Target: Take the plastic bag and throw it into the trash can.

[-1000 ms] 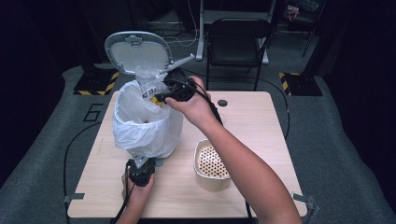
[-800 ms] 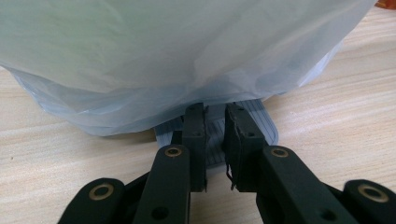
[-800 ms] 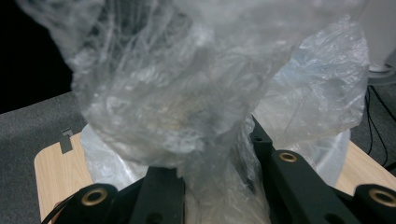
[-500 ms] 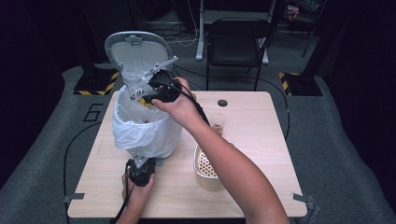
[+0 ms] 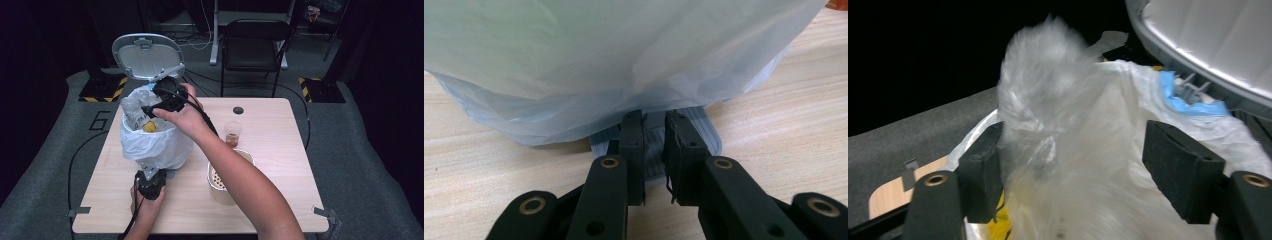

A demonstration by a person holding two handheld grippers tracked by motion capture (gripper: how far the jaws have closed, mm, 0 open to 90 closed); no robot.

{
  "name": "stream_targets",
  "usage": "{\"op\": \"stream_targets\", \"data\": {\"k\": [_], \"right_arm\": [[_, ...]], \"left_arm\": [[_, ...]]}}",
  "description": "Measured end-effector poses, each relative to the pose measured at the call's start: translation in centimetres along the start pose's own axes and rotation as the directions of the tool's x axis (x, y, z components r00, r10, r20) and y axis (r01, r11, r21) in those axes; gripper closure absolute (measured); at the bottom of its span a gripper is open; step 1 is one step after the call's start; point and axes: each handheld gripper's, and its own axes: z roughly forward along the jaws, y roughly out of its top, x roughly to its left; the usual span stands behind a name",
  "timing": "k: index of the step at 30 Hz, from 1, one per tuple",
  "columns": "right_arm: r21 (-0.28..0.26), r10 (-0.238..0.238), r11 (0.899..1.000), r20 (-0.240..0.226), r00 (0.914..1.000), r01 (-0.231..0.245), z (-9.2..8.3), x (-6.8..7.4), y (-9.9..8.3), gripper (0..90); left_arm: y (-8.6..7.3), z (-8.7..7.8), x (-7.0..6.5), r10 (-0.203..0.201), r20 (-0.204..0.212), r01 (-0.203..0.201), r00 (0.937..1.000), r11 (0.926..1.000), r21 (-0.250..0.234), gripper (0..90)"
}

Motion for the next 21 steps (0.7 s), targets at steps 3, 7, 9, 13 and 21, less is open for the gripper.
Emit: {"op": "stream_targets", "data": {"k": [3, 7, 9, 13, 21], "right_arm": [[-0.003, 0.007, 1.000, 0.019, 0.9998, -0.007, -0.4, -0.3, 0.0, 24.2], [-0.001, 0.000, 1.000, 0.041, 0.9991, 0.000, -0.8, -0.7, -0.2, 24.2], [0.000, 0.006, 1.000, 0.043, 0.9990, -0.006, -0.8, -0.8, -0.3, 24.5], [0.002, -0.001, 1.000, 0.046, 0.9989, 0.001, -1.2, -1.1, -0.6, 27.0], [-0.006, -0.008, 1.000, 0.061, 0.9981, 0.008, -3.3, -1.9, -1.1, 28.8]], "left_arm": [[0.0, 0.0, 0.0, 0.000, 0.001, 0.000, 1.0000, 1.0000, 0.001, 78.6], [0.0, 0.0, 0.1, 0.011, -0.009, -0.011, 0.9999, 0.9999, 0.000, 78.6], [0.0, 0.0, 0.0, 0.001, 0.000, -0.001, 1.0000, 1.0000, 0.001, 78.6], [0.0, 0.0, 0.0, 0.000, 0.002, 0.000, 1.0000, 1.0000, 0.001, 78.6], [0.0, 0.0, 0.0, 0.000, 0.002, 0.000, 1.0000, 1.0000, 0.001, 78.6]]}}
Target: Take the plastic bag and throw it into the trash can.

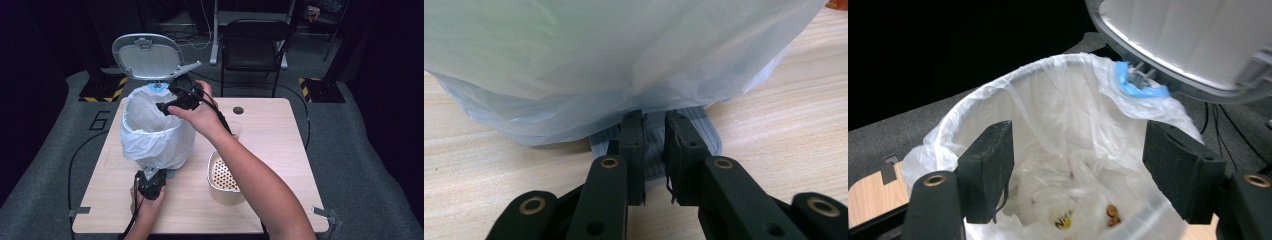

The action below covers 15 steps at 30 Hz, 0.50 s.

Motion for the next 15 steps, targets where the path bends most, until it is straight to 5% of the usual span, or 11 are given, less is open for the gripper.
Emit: {"op": "stream_targets", "data": {"k": [15], "right_arm": [[-0.014, 0.034, 0.999, 0.074, 0.9967, -0.033, -4.7, -4.0, -3.5, 33.6]], "left_arm": [[-0.1, 0.1, -0.1, -0.004, -0.007, 0.004, 1.0000, 0.9999, -0.011, 78.6]]}}
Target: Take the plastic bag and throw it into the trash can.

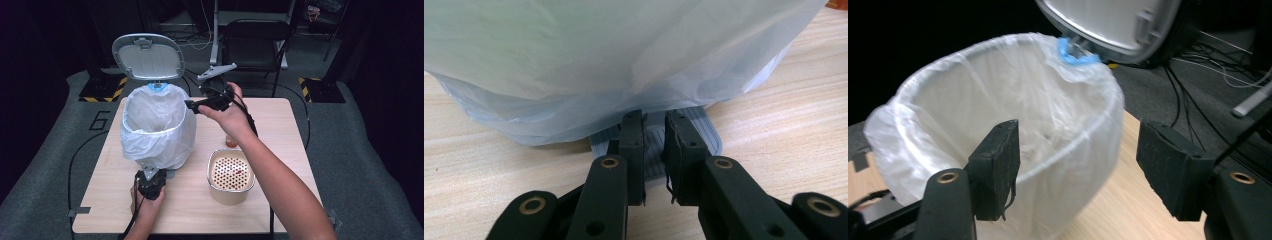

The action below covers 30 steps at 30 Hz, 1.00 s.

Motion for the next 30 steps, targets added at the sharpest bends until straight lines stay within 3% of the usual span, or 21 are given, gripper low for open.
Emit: {"op": "stream_targets", "data": {"k": [1, 2, 8, 10, 15, 24, 30], "right_arm": [[0.003, 0.013, 1.000, 0.005, 0.9999, -0.013, -0.3, -0.5, -0.6, 33.6], [0.003, 0.013, 1.000, 0.005, 0.9999, -0.013, -0.3, -0.5, -0.6, 33.6], [0.010, 0.019, 1.000, 0.037, 0.9991, -0.020, -0.6, -1.9, -2.3, 31.1], [0.012, 0.032, 0.999, 0.038, 0.9987, -0.033, -0.7, -2.2, -2.7, 30.9], [0.010, 0.042, 0.999, 0.067, 0.9969, -0.043, -0.8, -3.1, -4.1, 30.3], [0.013, 0.047, 0.999, 0.099, 0.9940, -0.049, -0.6, -4.6, -6.4, 28.0], [0.028, 0.076, 0.996, 0.120, 0.9899, -0.079, -0.2, -5.8, -8.6, 25.3]], "left_arm": [[0.0, 0.1, -0.2, -0.031, 0.009, 0.031, 0.9995, 0.9995, -0.006, 78.6], [-0.1, 0.2, -0.2, -0.037, 0.013, 0.037, 0.9992, 0.9992, -0.015, 78.6], [-0.1, 0.2, -0.2, -0.031, 0.018, 0.031, 0.9994, 0.9995, -0.011, 78.6], [-0.1, 0.4, -0.6, -0.085, 0.029, 0.086, 0.9960, 0.9949, -0.053, 78.6], [-0.1, 0.3, -0.5, -0.065, 0.023, 0.066, 0.9976, 0.9970, -0.041, 78.6], [-0.1, 0.4, -0.5, -0.072, 0.027, 0.073, 0.9971, 0.9963, -0.046, 78.6], [-0.1, 0.3, -0.5, -0.074, 0.023, 0.075, 0.9970, 0.9962, -0.043, 78.6]]}}
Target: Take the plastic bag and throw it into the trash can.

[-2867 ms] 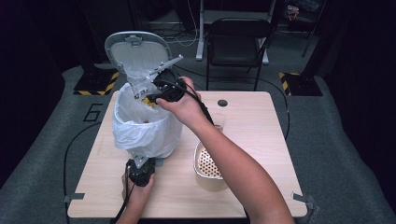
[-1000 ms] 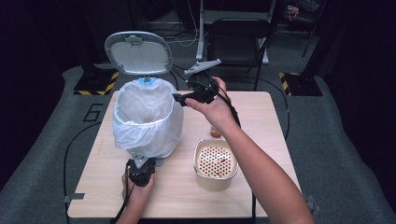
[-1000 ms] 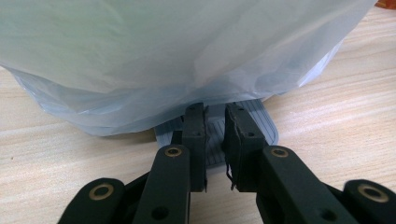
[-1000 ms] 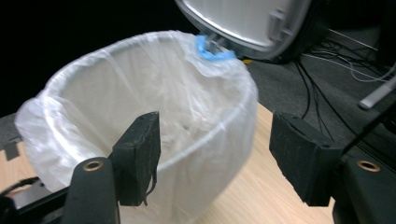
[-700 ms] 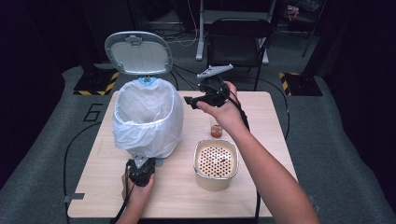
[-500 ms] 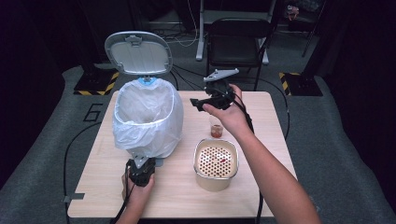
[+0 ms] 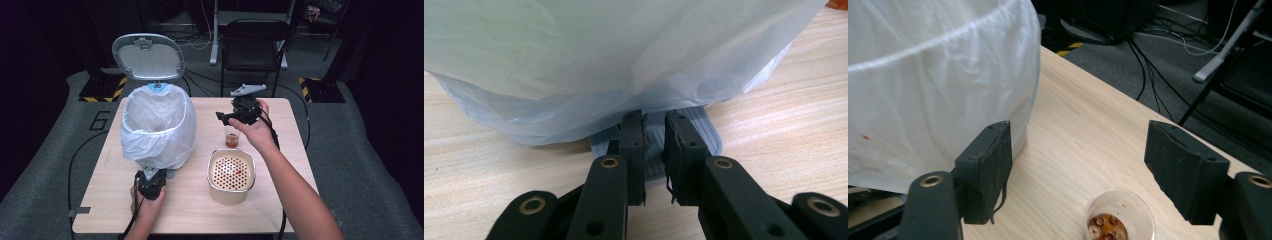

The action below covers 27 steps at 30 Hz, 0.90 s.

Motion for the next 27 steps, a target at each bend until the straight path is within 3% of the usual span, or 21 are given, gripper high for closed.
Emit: {"op": "stream_targets", "data": {"k": [7, 15, 16, 23, 24, 27], "right_arm": [[0.032, 0.042, 0.999, 0.035, 0.9985, -0.043, 1.3, -1.8, -2.4, 17.9], [0.041, 0.053, 0.998, 0.049, 0.9974, -0.055, 2.8, -2.9, -4.2, 15.0], [0.042, 0.052, 0.998, 0.047, 0.9975, -0.054, 3.1, -3.0, -4.4, 14.9], [0.059, 0.046, 0.997, 0.049, 0.9978, -0.049, 4.5, -3.4, -6.0, 14.8], [0.058, 0.042, 0.997, 0.047, 0.9980, -0.044, 4.6, -3.6, -6.2, 14.8], [0.069, 0.047, 0.996, 0.052, 0.9975, -0.051, 5.1, -3.9, -6.5, 14.6]], "left_arm": [[0.0, 0.0, 0.1, 0.010, 0.000, -0.010, 1.0000, 1.0000, -0.001, 78.6], [0.0, -0.1, 0.1, 0.003, 0.006, -0.003, 1.0000, 1.0000, 0.007, 78.6], [0.0, 0.1, -0.1, -0.025, 0.011, 0.026, 0.9996, 0.9995, -0.016, 78.6], [0.0, 0.1, -0.1, -0.021, 0.010, 0.021, 0.9997, 0.9997, -0.015, 78.6], [0.0, 0.0, 0.1, 0.005, 0.005, -0.005, 1.0000, 1.0000, 0.006, 78.6], [0.0, 0.0, 0.1, 0.005, 0.005, -0.005, 1.0000, 1.0000, 0.005, 78.6]]}}
